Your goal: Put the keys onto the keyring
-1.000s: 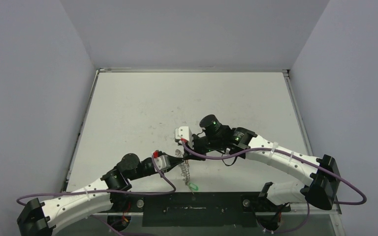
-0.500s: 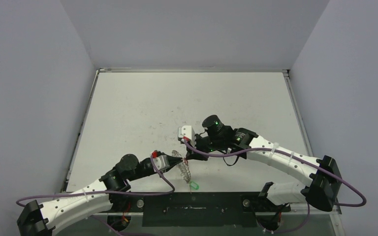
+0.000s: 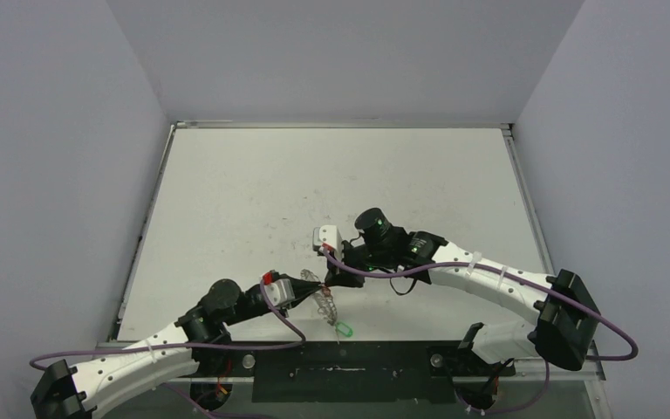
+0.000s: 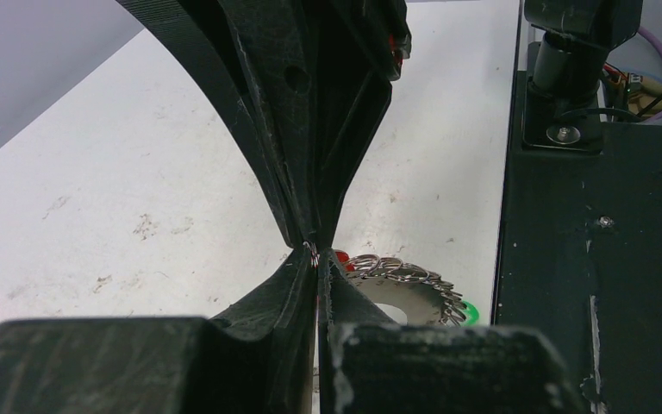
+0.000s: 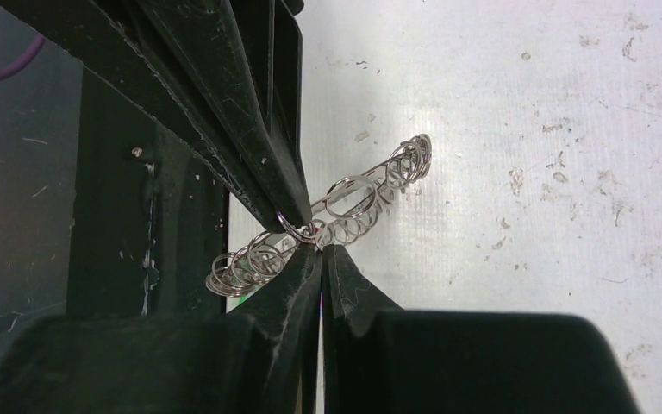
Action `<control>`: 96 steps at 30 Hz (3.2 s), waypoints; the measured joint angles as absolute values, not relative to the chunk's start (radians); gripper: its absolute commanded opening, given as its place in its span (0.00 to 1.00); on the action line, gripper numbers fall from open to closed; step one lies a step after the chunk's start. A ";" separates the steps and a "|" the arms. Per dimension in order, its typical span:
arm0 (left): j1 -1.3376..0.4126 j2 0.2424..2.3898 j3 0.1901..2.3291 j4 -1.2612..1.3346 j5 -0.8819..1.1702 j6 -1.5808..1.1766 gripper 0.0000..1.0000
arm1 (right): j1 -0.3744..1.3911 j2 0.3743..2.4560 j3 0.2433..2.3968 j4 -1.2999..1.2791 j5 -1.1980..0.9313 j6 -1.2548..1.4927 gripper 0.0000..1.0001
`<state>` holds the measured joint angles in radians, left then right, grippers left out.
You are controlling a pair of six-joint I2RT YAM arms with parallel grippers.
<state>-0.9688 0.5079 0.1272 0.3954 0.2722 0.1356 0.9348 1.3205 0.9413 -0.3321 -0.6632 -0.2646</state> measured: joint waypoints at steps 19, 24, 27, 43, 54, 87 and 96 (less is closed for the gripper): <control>-0.969 0.457 0.100 0.425 0.262 0.112 0.00 | 0.921 1.270 0.730 -0.049 -0.722 -0.254 0.52; -0.969 0.424 0.084 0.459 0.273 0.109 0.00 | 0.909 1.177 0.706 -0.031 -0.712 -0.262 0.53; -0.969 0.410 0.067 0.469 0.286 0.105 0.00 | 0.908 1.138 0.705 -0.009 -0.712 -0.262 0.47; -0.969 0.367 0.030 0.555 0.319 0.074 0.00 | 0.908 1.159 0.705 0.068 -0.826 -0.250 0.34; -0.969 0.371 0.030 0.578 0.320 0.063 0.00 | 0.914 1.190 0.706 0.094 -0.857 -0.246 0.29; -0.968 0.285 0.042 0.472 0.269 0.067 0.36 | 0.935 1.206 0.881 -0.242 -0.745 -0.257 0.00; -0.968 0.373 0.160 0.287 0.257 0.114 0.35 | 0.951 1.282 1.043 -0.512 -0.615 -0.300 0.00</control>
